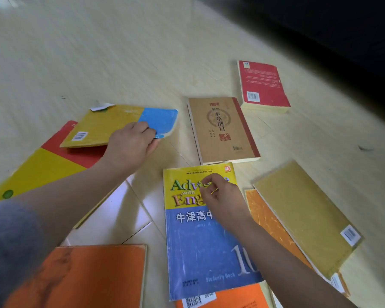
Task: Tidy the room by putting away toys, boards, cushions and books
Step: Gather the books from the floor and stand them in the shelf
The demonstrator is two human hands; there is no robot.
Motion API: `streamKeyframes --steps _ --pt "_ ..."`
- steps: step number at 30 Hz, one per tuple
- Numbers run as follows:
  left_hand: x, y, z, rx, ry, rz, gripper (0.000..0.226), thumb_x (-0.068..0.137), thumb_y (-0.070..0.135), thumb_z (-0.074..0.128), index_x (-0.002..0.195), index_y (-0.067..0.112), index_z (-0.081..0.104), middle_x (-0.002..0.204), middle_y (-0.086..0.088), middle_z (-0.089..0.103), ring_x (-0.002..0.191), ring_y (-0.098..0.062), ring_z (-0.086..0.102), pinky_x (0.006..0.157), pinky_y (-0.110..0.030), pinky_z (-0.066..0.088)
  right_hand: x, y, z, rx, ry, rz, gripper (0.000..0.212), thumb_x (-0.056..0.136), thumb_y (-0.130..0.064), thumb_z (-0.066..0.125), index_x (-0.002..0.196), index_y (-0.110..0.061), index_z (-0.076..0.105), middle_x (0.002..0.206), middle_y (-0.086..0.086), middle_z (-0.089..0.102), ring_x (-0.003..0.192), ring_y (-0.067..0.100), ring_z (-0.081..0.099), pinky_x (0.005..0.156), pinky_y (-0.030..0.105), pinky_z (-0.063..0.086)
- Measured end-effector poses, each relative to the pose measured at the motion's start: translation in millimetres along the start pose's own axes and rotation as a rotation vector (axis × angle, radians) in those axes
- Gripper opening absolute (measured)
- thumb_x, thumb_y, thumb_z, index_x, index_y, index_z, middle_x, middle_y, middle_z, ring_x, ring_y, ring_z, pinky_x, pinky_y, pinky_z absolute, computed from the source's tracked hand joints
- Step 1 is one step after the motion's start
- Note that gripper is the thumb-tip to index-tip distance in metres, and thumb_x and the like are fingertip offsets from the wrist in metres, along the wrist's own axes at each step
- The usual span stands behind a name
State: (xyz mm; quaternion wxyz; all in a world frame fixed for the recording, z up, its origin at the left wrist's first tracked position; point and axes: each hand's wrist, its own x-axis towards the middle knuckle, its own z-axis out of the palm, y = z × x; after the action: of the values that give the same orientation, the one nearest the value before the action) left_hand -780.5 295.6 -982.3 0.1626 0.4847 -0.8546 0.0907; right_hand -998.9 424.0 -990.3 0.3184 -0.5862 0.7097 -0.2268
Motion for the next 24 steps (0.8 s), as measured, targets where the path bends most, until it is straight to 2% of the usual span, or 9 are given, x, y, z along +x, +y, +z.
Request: streamKeyframes --steps 3,6,9,12,15,18,21,23,24 --pt "2.0 19.1 -36.7 -0.123 0.143 -0.033 0.034 0.091 0.032 0.041 0.085 0.006 0.063 0.082 -0.012 0.060 0.072 -0.034 0.059 0.051 -0.036 0.045 -4.8 -3.9 -11.6 0.098 0.004 0.048 0.017 0.094 -0.026 0.056 0.107 -0.017 0.059 0.081 -0.005 0.059 0.070 0.016 0.059 0.061 0.030 0.045" --pt "8.5 37.2 -79.4 -0.197 0.260 -0.008 0.035 0.095 0.028 0.037 0.084 0.003 0.059 0.080 -0.015 0.058 0.070 -0.035 0.056 0.060 -0.037 0.036 -11.8 -13.6 -25.4 0.210 0.012 0.058 0.025 0.094 -0.026 0.056 0.117 -0.016 0.054 0.100 0.000 0.062 0.071 0.011 0.057 0.061 0.028 0.045" --pt "15.5 59.5 -119.1 -0.289 0.362 -0.021 0.033 0.096 0.025 0.035 0.080 0.001 0.052 0.076 -0.014 0.053 0.069 -0.028 0.047 0.057 -0.035 0.027 -21.2 -21.8 -42.6 0.286 0.037 0.019 0.048 0.092 -0.030 0.061 0.135 -0.021 0.041 0.122 -0.001 0.054 0.096 0.014 0.059 0.079 0.035 0.053" --pt "19.5 87.6 -152.4 -0.437 0.430 -0.090 0.032 0.098 0.023 0.035 0.072 0.006 0.044 0.068 -0.003 0.040 0.064 -0.017 0.033 0.057 -0.030 0.017 -38.9 -25.9 -68.1 0.425 0.043 0.027 0.069 0.088 -0.037 0.066 0.145 -0.027 0.027 0.127 -0.013 0.044 0.121 0.014 0.049 0.100 0.038 0.046" --pt "20.6 112.3 -171.9 -0.654 0.426 -0.267 0.033 0.096 0.027 0.036 0.068 0.011 0.041 0.057 0.004 0.033 0.058 -0.015 0.033 0.057 -0.030 0.017 -57.2 -24.0 -88.6 0.561 -0.045 -0.029 0.060 0.084 -0.046 0.068 0.134 -0.036 0.038 0.127 -0.029 0.049 0.129 0.008 0.045 0.108 0.043 0.041" --pt "23.9 132.8 -178.4 -0.898 0.344 -0.453 0.038 0.097 0.034 0.037 0.062 0.020 0.036 0.056 0.006 0.033 0.054 -0.009 0.030 0.056 -0.032 0.024 -74.1 -16.7 -101.2 0.707 -0.156 -0.035 0.052 0.085 -0.040 0.068 0.131 -0.025 0.050 0.126 -0.009 0.064 0.117 0.014 0.061 0.102 0.042 0.048" --pt "21.3 146.8 -175.7 -0.928 0.259 -0.648 0.045 0.101 0.032 0.040 0.058 0.016 0.036 0.057 0.000 0.035 0.059 -0.017 0.034 0.058 -0.033 0.026 -95.3 -2.3 -116.9 0.844 -0.290 0.120 0.045 0.085 -0.038 0.063 0.125 -0.018 0.057 0.117 0.000 0.070 0.105 0.018 0.067 0.088 0.035 0.056" --pt "15.0 140.0 -158.0 -0.906 0.183 -0.805 0.046 0.100 0.033 0.040 0.062 0.009 0.050 0.064 -0.013 0.051 0.069 -0.028 0.048 0.064 -0.035 0.035 -107.5 10.0 -123.9 0.807 -0.372 0.205 0.034 0.091 -0.031 0.060 0.122 -0.016 0.059 0.115 0.003 0.071 0.102 0.020 0.068 0.078 0.030 0.057" --pt "10.0 136.8 -146.4 -0.928 0.123 -0.899 0.046 0.099 0.036 0.041 0.071 0.003 0.058 0.078 -0.021 0.062 0.079 -0.033 0.057 0.071 -0.038 0.043 -113.7 18.6 -124.0 0.738 -0.394 0.225 0.029 0.093 -0.027 0.059 0.120 -0.017 0.060 0.115 0.005 0.071 0.101 0.021 0.068 0.077 0.030 0.057"
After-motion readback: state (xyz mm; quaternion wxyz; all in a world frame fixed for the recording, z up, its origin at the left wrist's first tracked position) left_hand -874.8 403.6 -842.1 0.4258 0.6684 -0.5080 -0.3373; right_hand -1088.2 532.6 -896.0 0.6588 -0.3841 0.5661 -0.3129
